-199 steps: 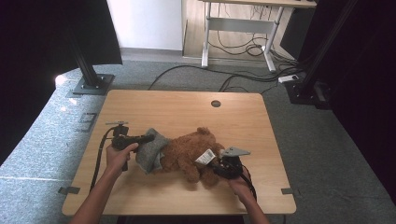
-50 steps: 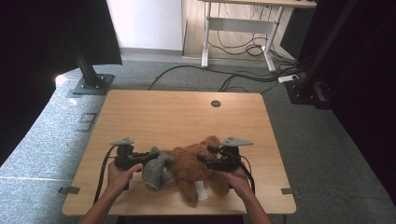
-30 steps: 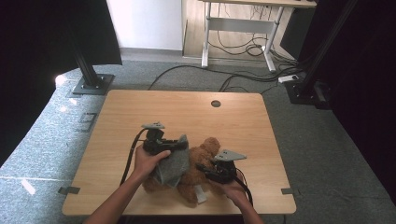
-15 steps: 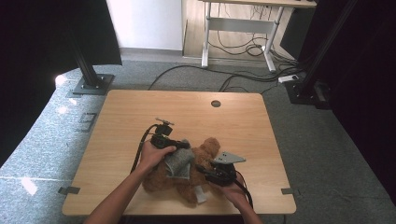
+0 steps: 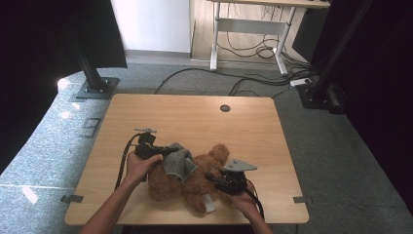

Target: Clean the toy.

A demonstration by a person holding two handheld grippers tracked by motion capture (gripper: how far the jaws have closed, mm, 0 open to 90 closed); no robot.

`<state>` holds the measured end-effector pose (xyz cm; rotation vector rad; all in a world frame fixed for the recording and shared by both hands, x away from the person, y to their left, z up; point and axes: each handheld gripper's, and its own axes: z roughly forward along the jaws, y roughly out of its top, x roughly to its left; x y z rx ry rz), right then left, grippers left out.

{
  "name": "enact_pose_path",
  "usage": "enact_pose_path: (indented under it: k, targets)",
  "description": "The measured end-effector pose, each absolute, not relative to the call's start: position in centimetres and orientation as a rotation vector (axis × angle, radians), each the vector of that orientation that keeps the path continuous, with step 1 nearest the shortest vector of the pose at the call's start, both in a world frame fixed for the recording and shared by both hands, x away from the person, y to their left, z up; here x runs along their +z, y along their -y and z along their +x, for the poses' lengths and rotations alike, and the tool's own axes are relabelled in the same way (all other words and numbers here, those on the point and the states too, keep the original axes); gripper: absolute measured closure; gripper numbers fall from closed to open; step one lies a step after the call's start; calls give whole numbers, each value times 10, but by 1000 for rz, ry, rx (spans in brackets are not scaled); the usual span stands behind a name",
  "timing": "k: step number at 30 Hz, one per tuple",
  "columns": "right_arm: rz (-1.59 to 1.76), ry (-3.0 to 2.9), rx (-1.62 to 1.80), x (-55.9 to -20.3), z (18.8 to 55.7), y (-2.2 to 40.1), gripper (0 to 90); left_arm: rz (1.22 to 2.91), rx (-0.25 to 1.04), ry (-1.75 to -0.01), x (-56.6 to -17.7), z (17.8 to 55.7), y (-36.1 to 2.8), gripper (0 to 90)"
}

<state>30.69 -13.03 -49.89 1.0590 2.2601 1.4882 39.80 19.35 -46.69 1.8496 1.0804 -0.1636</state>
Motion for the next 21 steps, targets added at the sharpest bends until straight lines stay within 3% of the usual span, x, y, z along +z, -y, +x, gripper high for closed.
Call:
enact_pose_path:
  k: [8,21]
  targets:
    - [1070,-2255,1490,-499,307,130,654,1872,-57,-1097,-461,392,-211,761]
    - [1093,-2234,1475,-500,307,129,654,1803,-47,-1109,-464,364,-256,761]
